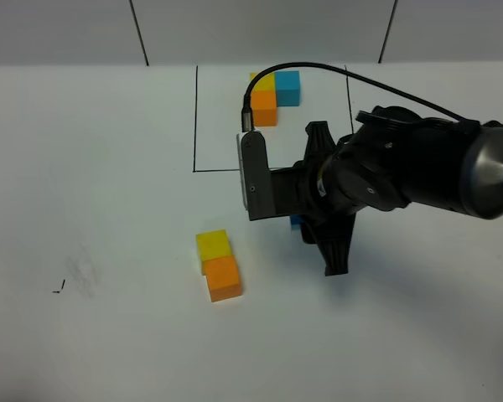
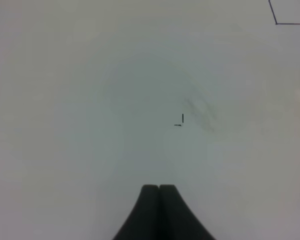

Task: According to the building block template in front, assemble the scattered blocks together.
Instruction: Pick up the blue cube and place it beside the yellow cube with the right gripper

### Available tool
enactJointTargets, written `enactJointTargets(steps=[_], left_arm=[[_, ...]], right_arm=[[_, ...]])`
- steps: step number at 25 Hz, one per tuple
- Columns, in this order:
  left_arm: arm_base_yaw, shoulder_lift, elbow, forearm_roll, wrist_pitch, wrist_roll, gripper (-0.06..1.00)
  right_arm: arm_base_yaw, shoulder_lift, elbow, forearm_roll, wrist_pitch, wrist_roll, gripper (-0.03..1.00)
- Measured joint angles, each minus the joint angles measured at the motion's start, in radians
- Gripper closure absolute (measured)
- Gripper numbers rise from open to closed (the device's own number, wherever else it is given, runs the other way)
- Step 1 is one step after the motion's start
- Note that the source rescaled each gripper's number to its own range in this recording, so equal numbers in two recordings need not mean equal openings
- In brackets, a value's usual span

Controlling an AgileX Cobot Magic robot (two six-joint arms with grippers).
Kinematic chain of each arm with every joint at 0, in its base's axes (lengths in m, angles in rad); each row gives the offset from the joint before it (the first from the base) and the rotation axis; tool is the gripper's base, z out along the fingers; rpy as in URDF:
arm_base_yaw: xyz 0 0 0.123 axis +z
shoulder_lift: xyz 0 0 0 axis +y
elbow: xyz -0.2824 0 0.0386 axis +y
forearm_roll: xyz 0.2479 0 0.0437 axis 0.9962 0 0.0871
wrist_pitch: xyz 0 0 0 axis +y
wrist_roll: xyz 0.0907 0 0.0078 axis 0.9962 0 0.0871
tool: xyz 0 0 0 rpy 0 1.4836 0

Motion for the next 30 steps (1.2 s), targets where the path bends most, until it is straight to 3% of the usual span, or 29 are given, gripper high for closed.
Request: enactJointTargets(steps=[12, 30], left_arm=[[0.0, 0.0, 0.0, 0.0, 0.0, 0.0, 0.94], [0.0, 0.0, 0.0, 0.0, 0.0, 0.0, 0.94]], right_arm=[[0.038, 0.162, -0.211, 0.209, 0.119, -0.251, 0.36], [0.039, 0.278, -0.319, 0.238, 0.194, -0.279, 0.36]])
